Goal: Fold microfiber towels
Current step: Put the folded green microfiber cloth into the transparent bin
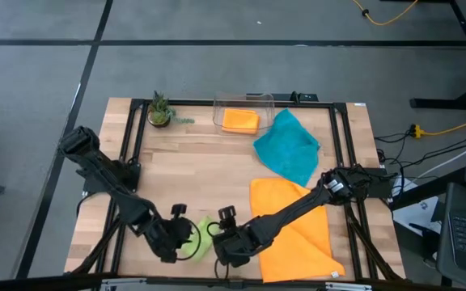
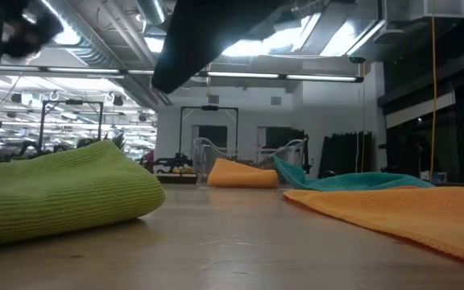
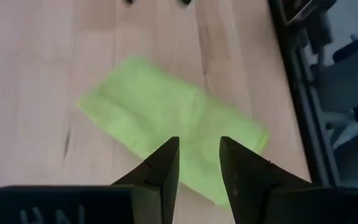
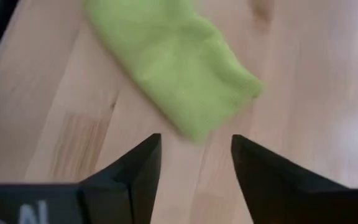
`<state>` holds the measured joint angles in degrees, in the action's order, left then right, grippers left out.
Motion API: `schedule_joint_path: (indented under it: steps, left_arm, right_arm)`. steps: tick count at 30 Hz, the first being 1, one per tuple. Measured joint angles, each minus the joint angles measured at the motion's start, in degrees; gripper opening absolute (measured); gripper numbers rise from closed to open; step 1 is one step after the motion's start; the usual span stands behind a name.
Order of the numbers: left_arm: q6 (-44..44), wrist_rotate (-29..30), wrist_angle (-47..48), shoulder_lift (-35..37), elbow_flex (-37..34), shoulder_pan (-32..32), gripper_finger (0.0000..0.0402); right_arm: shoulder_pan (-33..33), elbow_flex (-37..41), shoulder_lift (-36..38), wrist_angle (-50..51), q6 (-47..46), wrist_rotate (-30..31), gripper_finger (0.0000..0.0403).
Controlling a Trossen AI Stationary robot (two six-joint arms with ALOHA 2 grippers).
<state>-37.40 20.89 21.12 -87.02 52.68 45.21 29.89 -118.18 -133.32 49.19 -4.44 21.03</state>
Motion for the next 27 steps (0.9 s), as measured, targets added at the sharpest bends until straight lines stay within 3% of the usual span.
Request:
schedule_joint_path:
  steps: [8,15,27]
  left_arm:
    - [-2.0,-3.8,-1.3,0.1,-0.7,-2.6,0.0108]
    - [-3.2,-4.1,-0.3,0.1,-0.4,-2.1,0.0108]
    - [-5.9,-4.1,0.8,0.1,-0.4,-2.0,0.0108]
  right_arm:
    - [0.1,0.1,-3.8,-15.4,15.2,-11.7,0.0197]
    - [0.0,0.1,-7.4,-20.8,21.2,-3.2,0.0205]
    - [0.0,-0.5,-8.1,-21.1,20.0,-4.7,0.0295]
